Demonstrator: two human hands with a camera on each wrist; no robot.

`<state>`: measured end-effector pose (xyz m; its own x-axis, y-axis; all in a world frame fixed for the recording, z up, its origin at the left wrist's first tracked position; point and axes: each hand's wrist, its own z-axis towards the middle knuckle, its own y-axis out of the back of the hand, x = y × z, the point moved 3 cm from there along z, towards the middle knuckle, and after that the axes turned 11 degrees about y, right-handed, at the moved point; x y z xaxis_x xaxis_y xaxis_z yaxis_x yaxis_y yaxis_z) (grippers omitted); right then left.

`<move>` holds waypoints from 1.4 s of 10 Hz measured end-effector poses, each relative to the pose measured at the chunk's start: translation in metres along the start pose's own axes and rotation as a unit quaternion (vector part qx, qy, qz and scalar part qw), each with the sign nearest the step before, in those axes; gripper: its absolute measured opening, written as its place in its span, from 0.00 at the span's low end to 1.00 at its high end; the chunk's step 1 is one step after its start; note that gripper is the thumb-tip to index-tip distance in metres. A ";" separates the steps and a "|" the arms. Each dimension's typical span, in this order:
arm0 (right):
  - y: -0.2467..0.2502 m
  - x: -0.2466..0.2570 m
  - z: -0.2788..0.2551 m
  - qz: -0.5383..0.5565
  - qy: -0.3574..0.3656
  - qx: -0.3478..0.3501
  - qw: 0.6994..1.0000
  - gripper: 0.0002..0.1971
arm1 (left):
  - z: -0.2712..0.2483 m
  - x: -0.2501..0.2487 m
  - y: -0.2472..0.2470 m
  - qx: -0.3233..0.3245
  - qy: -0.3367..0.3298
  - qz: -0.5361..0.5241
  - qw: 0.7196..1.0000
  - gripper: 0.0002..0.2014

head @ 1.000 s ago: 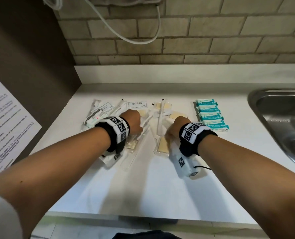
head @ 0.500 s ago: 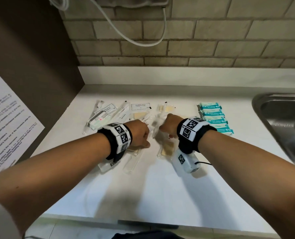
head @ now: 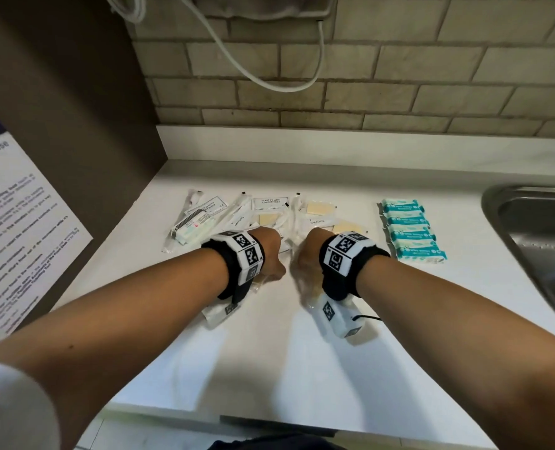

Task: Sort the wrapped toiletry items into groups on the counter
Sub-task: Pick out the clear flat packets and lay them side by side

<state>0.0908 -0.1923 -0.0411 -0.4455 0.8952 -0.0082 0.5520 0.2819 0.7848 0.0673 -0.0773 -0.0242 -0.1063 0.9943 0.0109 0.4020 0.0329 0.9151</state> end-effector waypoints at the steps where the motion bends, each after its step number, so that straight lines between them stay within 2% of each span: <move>1: -0.007 -0.004 0.008 -0.004 0.004 0.020 1.000 0.20 | 0.006 0.004 -0.001 -0.028 0.020 -0.052 0.998 0.16; 2: 0.011 -0.006 0.001 -0.066 0.094 -0.072 0.991 0.19 | 0.010 0.007 0.003 -0.062 0.028 -0.076 0.995 0.19; 3: 0.012 -0.016 -0.012 0.148 0.037 -0.125 0.980 0.18 | 0.014 0.011 0.010 -0.076 0.023 -0.120 0.990 0.19; 4: 0.003 -0.020 -0.003 0.282 0.002 -0.155 0.947 0.19 | 0.014 0.016 0.026 -0.124 0.019 -0.162 0.979 0.14; 6: -0.003 -0.001 -0.014 0.203 0.007 -0.148 0.968 0.25 | 0.023 0.028 0.041 -0.203 0.029 -0.295 0.933 0.11; 7: 0.003 0.003 -0.012 0.212 0.027 -0.162 0.963 0.23 | 0.023 0.030 0.043 -0.225 0.008 -0.345 0.911 0.12; 8: 0.000 0.003 -0.009 0.201 0.017 -0.135 0.970 0.13 | 0.020 0.034 0.048 -0.269 -0.014 -0.393 0.879 0.10; 9: 0.001 0.008 -0.008 0.155 0.017 -0.138 0.978 0.07 | 0.019 0.040 0.057 -0.311 -0.027 -0.429 0.848 0.09; 11: 0.024 -0.002 -0.006 0.315 0.012 -0.226 0.922 0.07 | 0.020 0.053 0.078 -0.357 -0.036 -0.474 0.804 0.10; 12: 0.031 -0.004 -0.006 0.362 0.042 -0.253 0.896 0.12 | 0.024 0.054 0.087 -0.368 -0.037 -0.480 0.796 0.11; 14: 0.051 -0.020 -0.023 0.458 0.075 -0.315 0.828 0.02 | 0.038 0.054 0.100 -0.391 -0.026 -0.457 0.798 0.10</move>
<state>0.1111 -0.2036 0.0136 -0.1523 0.5671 0.8094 0.2504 -0.7701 0.5867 0.1360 -0.0163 0.0524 0.0164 0.5942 -0.8041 -0.5158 0.6940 0.5023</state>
